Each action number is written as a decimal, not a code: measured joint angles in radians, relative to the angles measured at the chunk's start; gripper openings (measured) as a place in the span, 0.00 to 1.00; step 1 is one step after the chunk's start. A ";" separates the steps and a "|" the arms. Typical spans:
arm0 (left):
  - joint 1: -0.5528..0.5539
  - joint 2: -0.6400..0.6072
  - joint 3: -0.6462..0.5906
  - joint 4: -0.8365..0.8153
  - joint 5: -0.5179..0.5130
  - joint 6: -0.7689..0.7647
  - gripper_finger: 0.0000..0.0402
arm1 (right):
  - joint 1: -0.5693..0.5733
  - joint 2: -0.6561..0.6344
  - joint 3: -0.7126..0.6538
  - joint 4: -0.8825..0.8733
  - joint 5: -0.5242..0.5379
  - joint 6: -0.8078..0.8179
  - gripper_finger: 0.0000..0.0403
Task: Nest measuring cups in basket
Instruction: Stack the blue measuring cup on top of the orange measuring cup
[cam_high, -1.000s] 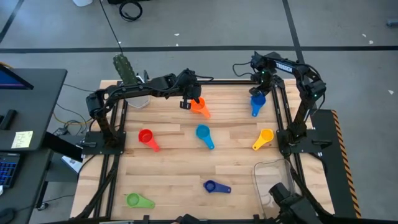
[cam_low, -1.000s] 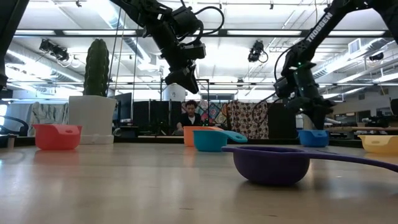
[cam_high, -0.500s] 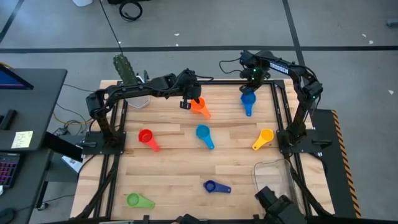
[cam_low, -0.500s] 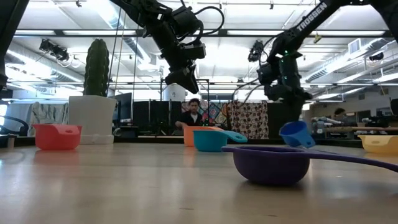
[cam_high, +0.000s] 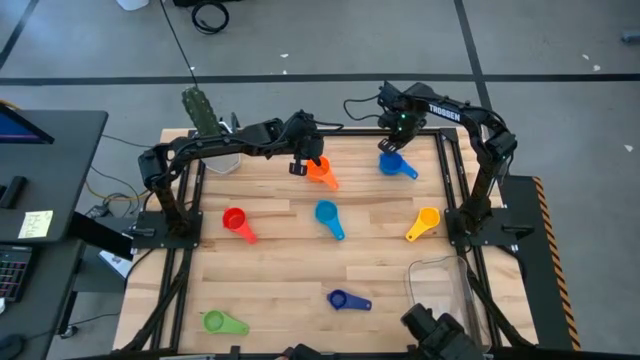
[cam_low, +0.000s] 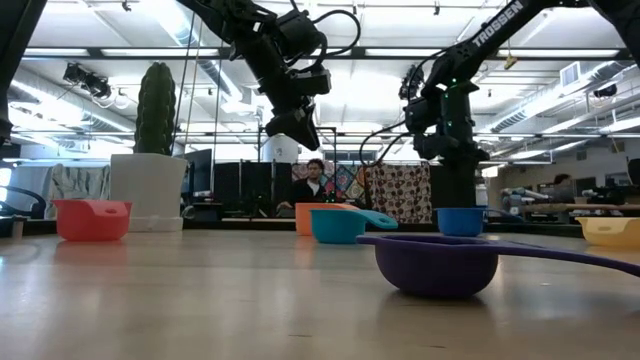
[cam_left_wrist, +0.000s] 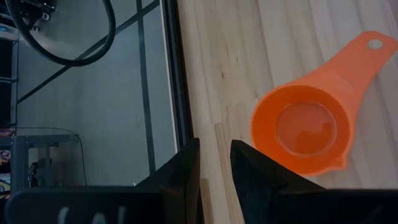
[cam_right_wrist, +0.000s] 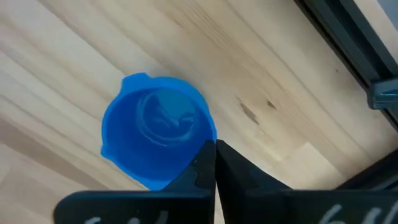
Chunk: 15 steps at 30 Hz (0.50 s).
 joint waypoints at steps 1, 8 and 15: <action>0.000 0.000 0.000 0.000 0.000 0.000 0.23 | 0.000 0.000 0.000 0.001 0.000 0.002 0.05; 0.000 0.000 0.000 0.000 0.000 -0.001 0.23 | 0.004 0.001 0.000 0.049 -0.005 0.009 0.20; 0.000 0.000 0.000 0.000 0.000 -0.001 0.23 | 0.025 0.001 -0.001 0.090 0.001 0.001 0.30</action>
